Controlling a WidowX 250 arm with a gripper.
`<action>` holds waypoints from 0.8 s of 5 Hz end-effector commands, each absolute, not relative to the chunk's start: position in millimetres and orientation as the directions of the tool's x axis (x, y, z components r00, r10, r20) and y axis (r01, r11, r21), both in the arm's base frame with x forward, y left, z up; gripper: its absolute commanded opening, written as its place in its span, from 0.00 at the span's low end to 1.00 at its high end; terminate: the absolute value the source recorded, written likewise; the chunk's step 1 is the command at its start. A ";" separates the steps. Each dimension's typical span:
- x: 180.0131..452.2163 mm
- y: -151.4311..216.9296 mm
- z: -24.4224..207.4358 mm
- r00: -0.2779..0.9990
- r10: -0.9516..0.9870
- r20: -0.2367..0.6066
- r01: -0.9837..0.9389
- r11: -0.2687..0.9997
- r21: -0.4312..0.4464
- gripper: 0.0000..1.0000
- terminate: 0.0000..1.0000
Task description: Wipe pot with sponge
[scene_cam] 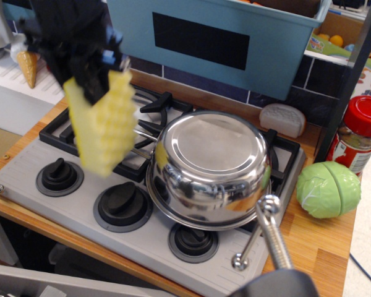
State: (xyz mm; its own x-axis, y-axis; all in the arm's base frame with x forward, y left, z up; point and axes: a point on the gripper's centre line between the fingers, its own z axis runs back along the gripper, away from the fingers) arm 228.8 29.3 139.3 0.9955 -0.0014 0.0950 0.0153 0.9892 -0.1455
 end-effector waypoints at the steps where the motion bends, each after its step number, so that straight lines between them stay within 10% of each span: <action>1: 252.3 5.6 189.3 0.986 0.035 0.162 -0.007 0.985 -0.171 0.00 0.00; 4: 256.2 -48.3 147.3 0.989 -0.052 0.137 0.056 0.998 -0.022 0.00 0.00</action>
State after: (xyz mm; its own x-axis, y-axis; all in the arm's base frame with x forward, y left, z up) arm 255.1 -57.8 145.2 0.9872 -0.0817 0.1368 0.0862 0.9959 -0.0269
